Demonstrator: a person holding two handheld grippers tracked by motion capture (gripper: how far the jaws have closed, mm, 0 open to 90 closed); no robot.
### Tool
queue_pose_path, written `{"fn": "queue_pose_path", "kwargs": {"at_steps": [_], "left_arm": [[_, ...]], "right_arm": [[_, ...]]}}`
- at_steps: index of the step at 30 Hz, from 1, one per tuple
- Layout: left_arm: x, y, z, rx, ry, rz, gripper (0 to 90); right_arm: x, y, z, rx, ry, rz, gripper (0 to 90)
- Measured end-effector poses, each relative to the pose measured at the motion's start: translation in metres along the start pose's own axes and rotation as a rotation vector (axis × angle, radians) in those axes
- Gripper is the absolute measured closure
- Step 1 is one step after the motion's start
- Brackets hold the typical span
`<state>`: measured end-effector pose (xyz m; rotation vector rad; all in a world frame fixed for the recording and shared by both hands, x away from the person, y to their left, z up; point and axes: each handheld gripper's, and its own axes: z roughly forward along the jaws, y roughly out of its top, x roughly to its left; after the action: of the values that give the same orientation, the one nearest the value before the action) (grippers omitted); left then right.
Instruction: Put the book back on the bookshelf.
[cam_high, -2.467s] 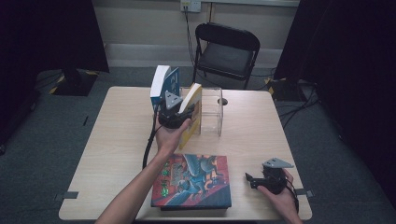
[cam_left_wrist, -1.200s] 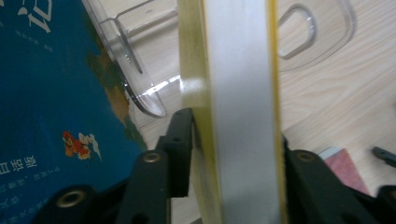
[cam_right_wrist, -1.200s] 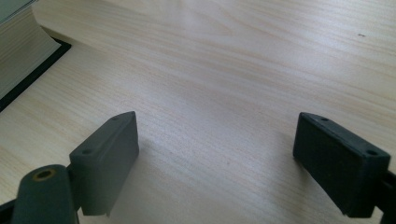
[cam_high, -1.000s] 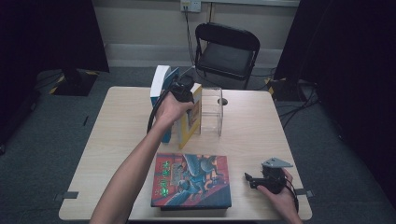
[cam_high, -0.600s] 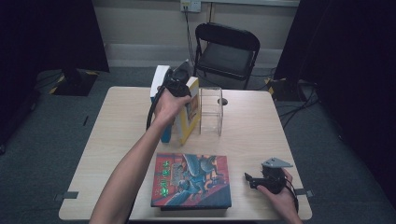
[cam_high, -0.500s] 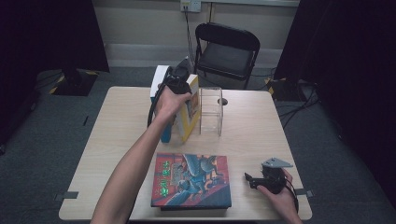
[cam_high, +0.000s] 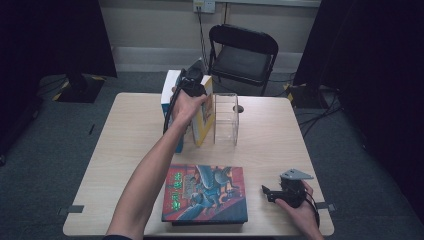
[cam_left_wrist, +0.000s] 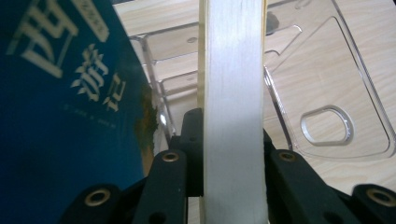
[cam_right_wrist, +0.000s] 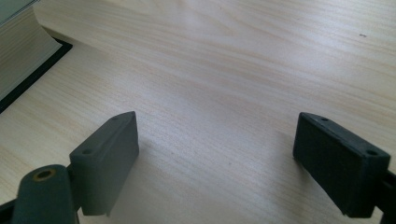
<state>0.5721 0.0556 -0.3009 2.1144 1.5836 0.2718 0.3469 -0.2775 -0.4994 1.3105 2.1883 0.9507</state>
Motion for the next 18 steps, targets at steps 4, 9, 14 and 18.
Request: {"fn": "queue_pose_path", "kwargs": {"at_steps": [4, 9, 14, 18], "left_arm": [[-0.002, -0.003, 0.001, -0.039, -0.027, 0.005, 73.3], [-0.011, -0.007, -0.014, -0.079, -0.058, 0.059, 57.8], [-0.017, -0.021, -0.018, -0.087, -0.067, 0.108, 52.9], [-0.014, -0.029, -0.017, -0.092, -0.097, 0.108, 55.1]], "right_arm": [[0.000, 0.000, 0.000, 0.000, 0.002, -0.001, 14.2], [0.000, 0.000, 0.000, 0.000, 0.002, -0.001, 14.1], [0.000, 0.000, 0.000, 0.000, 0.001, -0.001, 14.2], [0.000, 0.000, 0.000, -0.001, 0.001, -0.001, 14.2]]}}
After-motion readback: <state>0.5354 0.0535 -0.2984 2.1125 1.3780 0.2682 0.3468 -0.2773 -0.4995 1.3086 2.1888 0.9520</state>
